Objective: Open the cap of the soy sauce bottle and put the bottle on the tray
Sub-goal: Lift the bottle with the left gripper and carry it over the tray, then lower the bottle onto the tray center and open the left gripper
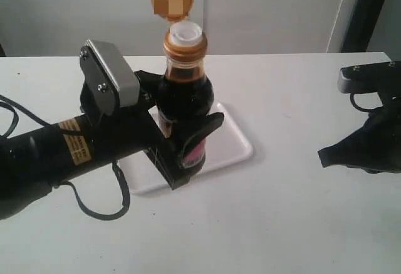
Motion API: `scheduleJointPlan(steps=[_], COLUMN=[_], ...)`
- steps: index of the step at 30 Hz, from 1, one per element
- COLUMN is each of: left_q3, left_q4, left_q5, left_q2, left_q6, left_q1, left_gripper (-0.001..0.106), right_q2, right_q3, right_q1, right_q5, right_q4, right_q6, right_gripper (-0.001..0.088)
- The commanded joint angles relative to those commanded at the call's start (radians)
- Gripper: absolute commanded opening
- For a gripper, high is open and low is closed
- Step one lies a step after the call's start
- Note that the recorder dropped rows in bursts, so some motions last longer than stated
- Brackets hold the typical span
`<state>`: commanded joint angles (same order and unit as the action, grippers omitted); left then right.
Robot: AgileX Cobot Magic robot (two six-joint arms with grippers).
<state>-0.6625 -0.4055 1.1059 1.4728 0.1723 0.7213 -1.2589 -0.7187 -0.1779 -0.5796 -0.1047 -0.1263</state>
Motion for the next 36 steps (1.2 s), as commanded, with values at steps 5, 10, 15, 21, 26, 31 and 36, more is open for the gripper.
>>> scheduleJointPlan(steps=[5, 10, 15, 21, 26, 31, 36], left_q3=[-0.053, -0.083, -0.11, -0.181, -0.269, -0.328, -0.341], left_q4=[0.079, 0.07, 0.049, 0.027, 0.032, 0.032, 0.029], left_q5=[0.041, 0.115, 0.115, 0.115, 0.115, 0.115, 0.115], left_q2=[0.088, 0.191, 0.261, 0.336, 0.416, 0.484, 0.523], left_q6=[-0.049, 0.002, 0.061, 0.059, 0.087, 0.104, 0.113], left_q1=[-0.015, -0.127, -0.191, -0.201, -0.201, -0.201, -0.201], left_gripper=[0.0, 0.0, 0.0, 0.0, 0.0, 0.0, 0.0], right_q2=[0.0, 0.0, 0.0, 0.0, 0.0, 0.0, 0.0], right_q3=[0.0, 0.0, 0.0, 0.0, 0.0, 0.0, 0.0], right_q1=[0.0, 0.0, 0.0, 0.0, 0.0, 0.0, 0.0], right_q5=[0.016, 0.021, 0.024, 0.028, 0.047, 0.053, 0.058], right_q4=[0.0, 0.0, 0.0, 0.0, 0.0, -0.003, -0.003], right_q6=[0.0, 0.0, 0.0, 0.0, -0.003, -0.003, -0.003], right_gripper=[0.0, 0.0, 0.0, 0.0, 0.0, 0.0, 0.0])
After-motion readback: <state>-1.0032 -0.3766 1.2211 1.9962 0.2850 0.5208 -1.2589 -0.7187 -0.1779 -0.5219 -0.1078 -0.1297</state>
